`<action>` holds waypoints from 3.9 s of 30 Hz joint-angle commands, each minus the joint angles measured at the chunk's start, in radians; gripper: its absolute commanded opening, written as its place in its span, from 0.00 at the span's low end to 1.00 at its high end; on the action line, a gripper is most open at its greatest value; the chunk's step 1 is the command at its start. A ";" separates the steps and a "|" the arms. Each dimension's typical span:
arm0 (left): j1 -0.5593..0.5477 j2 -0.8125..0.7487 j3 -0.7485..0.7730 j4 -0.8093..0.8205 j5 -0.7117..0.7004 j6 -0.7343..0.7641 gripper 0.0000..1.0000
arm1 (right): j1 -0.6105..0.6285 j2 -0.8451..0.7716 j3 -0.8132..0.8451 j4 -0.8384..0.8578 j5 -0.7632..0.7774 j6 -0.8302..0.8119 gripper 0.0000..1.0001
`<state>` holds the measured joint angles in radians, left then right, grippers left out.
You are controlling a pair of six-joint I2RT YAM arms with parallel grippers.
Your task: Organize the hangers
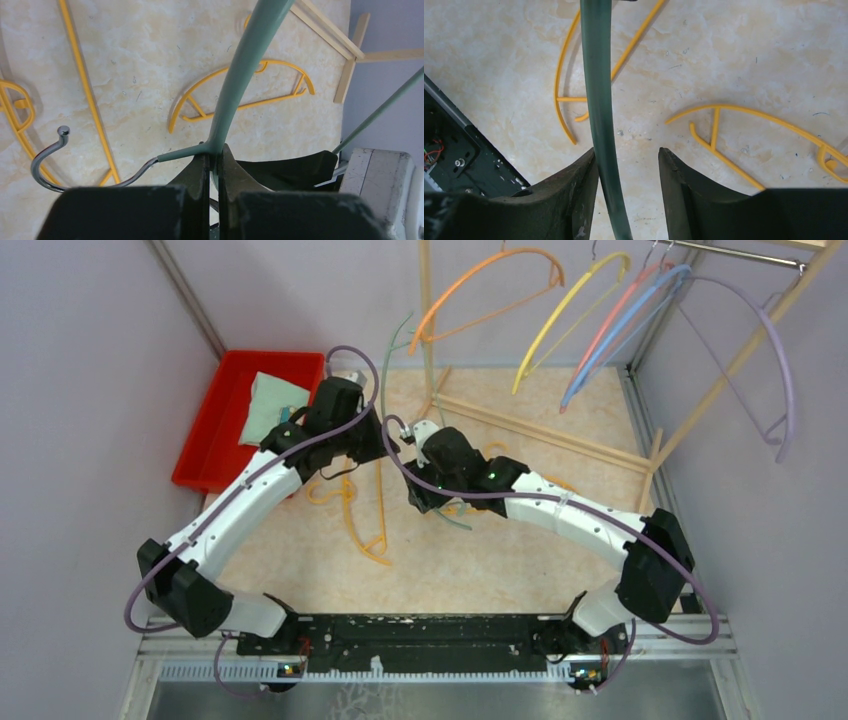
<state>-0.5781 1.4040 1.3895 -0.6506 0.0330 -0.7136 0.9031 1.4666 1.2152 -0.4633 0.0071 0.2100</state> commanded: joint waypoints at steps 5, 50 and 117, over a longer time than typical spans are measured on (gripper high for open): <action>0.006 -0.067 0.074 0.006 -0.003 -0.020 0.00 | 0.007 -0.046 -0.020 -0.008 0.002 -0.015 0.20; 0.012 -0.537 -0.562 0.651 -0.059 0.082 0.98 | -0.323 -0.143 -0.146 0.668 -0.900 0.637 0.00; 0.015 -0.505 -0.543 0.527 -0.088 0.141 0.96 | -0.541 0.311 0.491 1.201 -0.746 1.001 0.00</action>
<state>-0.5652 0.9089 0.8448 -0.1383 -0.0631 -0.5716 0.4145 1.8248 1.7374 0.6548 -0.7731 1.2591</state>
